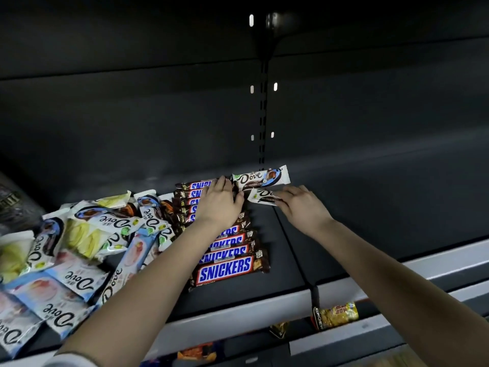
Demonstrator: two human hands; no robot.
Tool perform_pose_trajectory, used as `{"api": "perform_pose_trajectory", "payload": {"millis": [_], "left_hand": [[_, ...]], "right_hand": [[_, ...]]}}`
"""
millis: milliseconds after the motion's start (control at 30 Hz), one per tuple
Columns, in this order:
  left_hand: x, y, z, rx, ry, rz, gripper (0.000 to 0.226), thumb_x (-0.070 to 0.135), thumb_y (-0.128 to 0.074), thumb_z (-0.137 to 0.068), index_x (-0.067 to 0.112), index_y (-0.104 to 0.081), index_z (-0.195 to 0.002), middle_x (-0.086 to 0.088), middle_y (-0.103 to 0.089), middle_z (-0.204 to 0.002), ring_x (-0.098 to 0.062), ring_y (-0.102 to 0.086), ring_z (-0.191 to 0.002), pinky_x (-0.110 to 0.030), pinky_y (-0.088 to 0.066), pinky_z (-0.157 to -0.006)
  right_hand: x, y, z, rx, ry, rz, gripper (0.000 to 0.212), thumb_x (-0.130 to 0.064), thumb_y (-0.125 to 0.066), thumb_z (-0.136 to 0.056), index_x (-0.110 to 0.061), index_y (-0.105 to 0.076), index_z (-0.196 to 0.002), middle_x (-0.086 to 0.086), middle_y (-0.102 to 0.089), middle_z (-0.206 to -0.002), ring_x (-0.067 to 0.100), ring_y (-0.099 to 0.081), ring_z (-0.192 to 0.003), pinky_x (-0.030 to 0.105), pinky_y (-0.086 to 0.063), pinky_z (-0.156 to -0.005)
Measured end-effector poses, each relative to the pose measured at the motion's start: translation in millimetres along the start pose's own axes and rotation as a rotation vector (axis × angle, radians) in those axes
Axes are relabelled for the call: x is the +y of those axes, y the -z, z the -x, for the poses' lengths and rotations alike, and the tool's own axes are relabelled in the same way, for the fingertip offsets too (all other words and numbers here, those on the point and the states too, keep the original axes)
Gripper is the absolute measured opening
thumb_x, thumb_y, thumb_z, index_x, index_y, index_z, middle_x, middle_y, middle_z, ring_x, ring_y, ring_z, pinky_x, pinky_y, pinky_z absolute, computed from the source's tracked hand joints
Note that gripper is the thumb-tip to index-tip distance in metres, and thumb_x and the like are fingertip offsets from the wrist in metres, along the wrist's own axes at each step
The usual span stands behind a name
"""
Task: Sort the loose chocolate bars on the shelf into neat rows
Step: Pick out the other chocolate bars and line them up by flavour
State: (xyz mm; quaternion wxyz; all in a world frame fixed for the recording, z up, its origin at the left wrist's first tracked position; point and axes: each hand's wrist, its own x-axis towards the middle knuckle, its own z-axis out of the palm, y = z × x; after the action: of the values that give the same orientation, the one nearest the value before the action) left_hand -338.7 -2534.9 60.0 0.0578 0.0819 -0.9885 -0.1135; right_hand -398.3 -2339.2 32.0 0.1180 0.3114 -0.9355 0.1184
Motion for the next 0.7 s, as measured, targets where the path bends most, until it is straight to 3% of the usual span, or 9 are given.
{"api": "perform_pose_trajectory", "payload": {"millis": [67, 167, 233, 367, 467, 600, 700], "left_hand": [[0, 0, 0, 0.000, 0.005, -0.002, 0.058, 0.042, -0.024, -0.099, 0.006, -0.025, -0.145, -0.010, -0.018, -0.155, -0.024, -0.012, -0.144, -0.038, -0.009, -0.117], [-1, -1, -1, -0.007, 0.013, -0.007, 0.058, 0.042, -0.025, -0.099, 0.006, -0.024, -0.145, -0.010, -0.017, -0.156, -0.024, -0.011, -0.144, -0.038, -0.009, -0.118], [-1, -3, -2, -0.002, 0.009, -0.008, 0.059, 0.043, -0.025, -0.099, 0.007, -0.024, -0.145, -0.009, -0.018, -0.156, -0.023, -0.011, -0.144, -0.038, -0.009, -0.119], [-3, -4, -3, -0.001, 0.003, -0.010, 0.060, 0.044, -0.024, -0.099, 0.007, -0.022, -0.146, -0.009, -0.017, -0.156, -0.023, -0.010, -0.144, -0.038, -0.010, -0.119], [-3, -4, -2, 0.003, 0.004, -0.010, 0.059, 0.043, -0.022, -0.099, 0.008, -0.021, -0.146, -0.009, -0.016, -0.156, -0.022, -0.010, -0.145, -0.038, -0.010, -0.119], [-3, -5, -2, 0.002, 0.010, -0.008, 0.059, 0.043, -0.022, -0.099, 0.008, -0.020, -0.147, -0.008, -0.016, -0.156, -0.022, -0.009, -0.145, -0.037, -0.009, -0.119], [-4, -5, -2, 0.001, 0.005, -0.013, 0.060, 0.043, -0.022, -0.099, 0.008, -0.019, -0.147, -0.009, -0.016, -0.156, -0.022, -0.009, -0.145, -0.037, -0.009, -0.119]], "right_hand": [[1, 1, -5, -0.052, -0.013, -0.040, 0.041, -0.032, -0.047, -0.095, -0.020, -0.046, -0.134, 0.003, -0.050, -0.135, 0.026, -0.042, -0.120, 0.039, -0.037, -0.100], [2, 5, -16, -0.103, -0.004, -0.089, 0.042, -0.029, -0.053, -0.092, -0.022, -0.047, -0.133, 0.001, -0.050, -0.133, 0.024, -0.039, -0.122, 0.044, -0.036, -0.102], [-1, 6, -22, -0.074, 0.011, -0.111, 0.041, -0.025, -0.058, -0.089, -0.023, -0.050, -0.129, 0.000, -0.049, -0.131, 0.022, -0.038, -0.122, 0.048, -0.036, -0.100], [-10, 2, -33, 0.028, 0.031, -0.073, 0.038, -0.021, -0.061, -0.086, -0.025, -0.054, -0.123, -0.003, -0.048, -0.128, 0.021, -0.040, -0.120, 0.042, -0.036, -0.093], [-15, -6, -42, 0.021, -0.007, -0.106, 0.038, -0.017, -0.058, -0.087, -0.024, -0.054, -0.124, -0.002, -0.050, -0.128, 0.022, -0.039, -0.123, 0.043, -0.034, -0.099], [-24, -15, -47, 0.092, -0.014, -0.219, 0.039, -0.001, -0.055, -0.086, -0.016, -0.057, -0.121, 0.002, -0.051, -0.127, 0.023, -0.041, -0.123, 0.027, -0.029, -0.101], [-26, -18, -44, 0.101, -0.016, -0.261, 0.040, 0.001, -0.050, -0.086, -0.013, -0.055, -0.123, 0.003, -0.047, -0.132, 0.021, -0.039, -0.125, 0.013, -0.022, -0.090]]}}
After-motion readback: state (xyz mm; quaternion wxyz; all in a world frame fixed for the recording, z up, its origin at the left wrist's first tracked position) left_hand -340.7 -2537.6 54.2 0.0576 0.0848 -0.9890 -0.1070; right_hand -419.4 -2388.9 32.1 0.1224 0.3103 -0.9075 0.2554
